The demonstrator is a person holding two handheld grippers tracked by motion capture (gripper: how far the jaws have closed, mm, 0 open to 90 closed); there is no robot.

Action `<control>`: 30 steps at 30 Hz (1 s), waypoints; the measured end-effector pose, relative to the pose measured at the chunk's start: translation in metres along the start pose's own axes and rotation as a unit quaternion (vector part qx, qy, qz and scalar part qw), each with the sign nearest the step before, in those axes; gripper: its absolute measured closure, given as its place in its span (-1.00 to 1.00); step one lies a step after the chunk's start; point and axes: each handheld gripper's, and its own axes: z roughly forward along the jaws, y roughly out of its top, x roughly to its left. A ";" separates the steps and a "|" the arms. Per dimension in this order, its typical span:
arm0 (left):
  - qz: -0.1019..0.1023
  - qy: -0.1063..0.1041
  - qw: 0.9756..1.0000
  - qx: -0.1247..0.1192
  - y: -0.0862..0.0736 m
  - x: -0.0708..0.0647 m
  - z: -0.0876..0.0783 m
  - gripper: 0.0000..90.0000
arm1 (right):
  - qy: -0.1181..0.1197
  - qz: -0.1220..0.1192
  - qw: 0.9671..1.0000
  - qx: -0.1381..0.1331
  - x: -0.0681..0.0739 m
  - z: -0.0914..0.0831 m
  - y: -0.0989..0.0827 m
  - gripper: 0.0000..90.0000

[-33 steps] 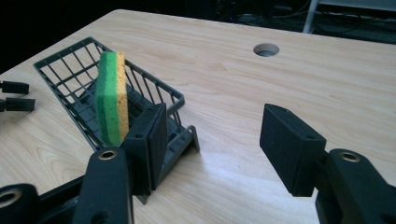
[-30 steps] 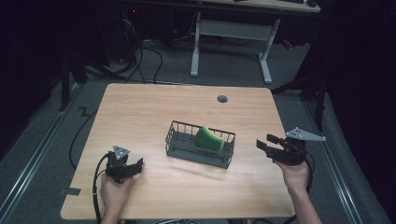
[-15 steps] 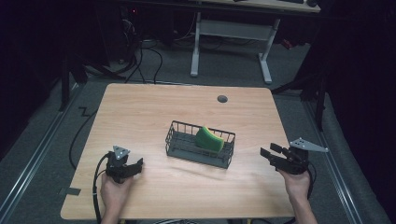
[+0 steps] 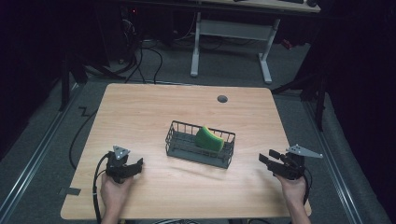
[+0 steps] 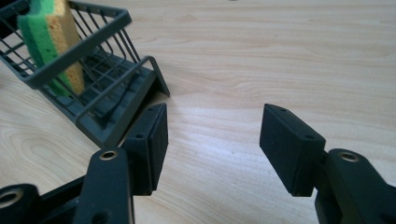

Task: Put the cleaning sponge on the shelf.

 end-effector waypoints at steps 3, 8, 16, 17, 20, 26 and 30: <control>0.000 0.000 1.000 0.000 0.000 0.000 0.000 -0.41 | -0.005 0.003 1.000 0.005 -0.001 0.003 -0.005 -0.06; 0.000 0.000 1.000 0.000 0.000 0.000 0.000 -0.41 | -0.008 0.010 1.000 0.012 -0.003 0.010 -0.013 -0.06; 0.000 0.000 1.000 0.000 0.000 0.000 0.000 -0.41 | -0.025 0.004 0.999 0.029 -0.003 0.025 -0.025 -0.07; 0.000 0.000 1.000 0.000 0.000 0.000 0.000 -0.41 | -0.030 0.003 0.999 0.033 -0.003 0.027 -0.026 -0.07; 0.000 0.000 1.000 0.000 0.000 0.000 0.000 -0.41 | -0.041 -0.002 0.998 0.041 -0.003 0.033 -0.031 -0.10; 0.000 0.000 1.000 0.000 0.000 0.000 0.000 -0.41 | -0.075 -0.029 0.995 0.056 0.002 0.040 -0.032 -0.20; -0.001 0.001 1.000 0.000 0.000 0.000 0.000 -0.41 | -0.105 -0.076 0.989 0.076 0.014 0.046 -0.032 -0.27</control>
